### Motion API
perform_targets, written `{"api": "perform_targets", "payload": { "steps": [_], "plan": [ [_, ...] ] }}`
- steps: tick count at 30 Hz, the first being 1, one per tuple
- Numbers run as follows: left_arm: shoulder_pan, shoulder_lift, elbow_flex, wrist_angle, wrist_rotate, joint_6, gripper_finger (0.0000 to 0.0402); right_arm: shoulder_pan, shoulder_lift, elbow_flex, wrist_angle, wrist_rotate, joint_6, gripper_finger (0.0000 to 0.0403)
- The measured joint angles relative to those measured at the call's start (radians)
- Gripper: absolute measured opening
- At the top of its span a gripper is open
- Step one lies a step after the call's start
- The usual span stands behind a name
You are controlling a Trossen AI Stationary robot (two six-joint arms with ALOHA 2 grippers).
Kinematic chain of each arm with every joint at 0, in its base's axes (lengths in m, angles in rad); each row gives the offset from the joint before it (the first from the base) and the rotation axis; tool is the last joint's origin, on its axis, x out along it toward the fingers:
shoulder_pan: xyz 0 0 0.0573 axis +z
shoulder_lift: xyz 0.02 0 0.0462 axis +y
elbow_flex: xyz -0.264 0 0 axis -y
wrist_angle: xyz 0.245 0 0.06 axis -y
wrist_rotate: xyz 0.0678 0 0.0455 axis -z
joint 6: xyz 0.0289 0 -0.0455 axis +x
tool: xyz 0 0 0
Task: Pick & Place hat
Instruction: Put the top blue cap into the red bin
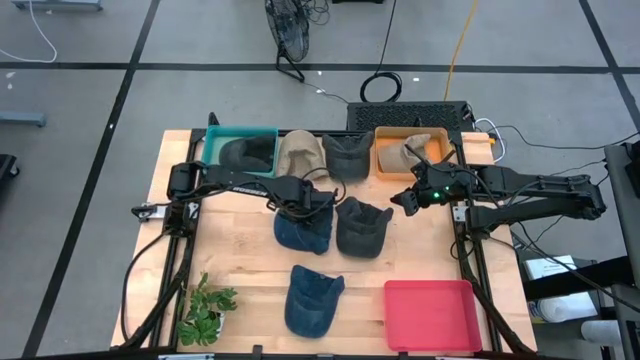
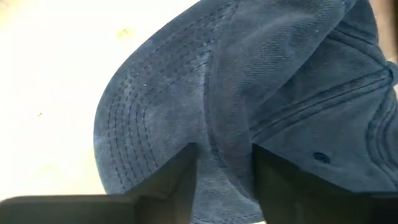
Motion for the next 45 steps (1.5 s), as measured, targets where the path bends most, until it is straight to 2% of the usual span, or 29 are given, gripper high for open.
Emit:
{"api": "perform_targets", "payload": {
  "steps": [7,10,17,21,25,30,32,38,45],
  "plan": [
    [0.014,-0.004,0.000,-0.005,0.046,0.015,0.0039,0.000,0.000,0.000,0.000,0.000,0.000,0.0110],
    [0.024,-0.029,-0.001,-0.005,0.069,0.018,0.0012,0.000,0.000,0.000,0.000,-0.001,0.000,0.0110],
    [0.052,-0.151,-0.001,0.009,0.067,-0.024,0.0033,0.000,0.004,0.000,0.001,0.001,0.013,0.0110],
    [0.060,-0.211,-0.001,0.088,0.037,-0.083,0.0023,0.000,0.021,0.000,0.060,0.011,0.049,0.0110],
    [0.069,-0.229,-0.001,0.230,0.027,-0.129,0.0008,0.000,0.050,-0.033,0.284,0.024,0.052,0.0110],
    [0.089,-0.209,-0.001,0.390,0.062,-0.187,0.0024,0.000,0.098,-0.086,0.550,-0.010,0.045,0.0110],
    [0.095,-0.204,-0.001,0.409,0.079,-0.196,0.0023,0.004,0.119,-0.096,0.606,-0.037,0.022,0.0110],
    [0.121,-0.206,0.000,0.426,0.088,-0.170,0.0007,0.053,0.171,-0.098,0.624,-0.060,-0.147,0.0110],
    [0.146,-0.206,0.000,0.415,0.117,-0.141,0.0033,0.082,0.218,-0.098,0.641,0.042,-0.274,0.0110]
  ]
}}
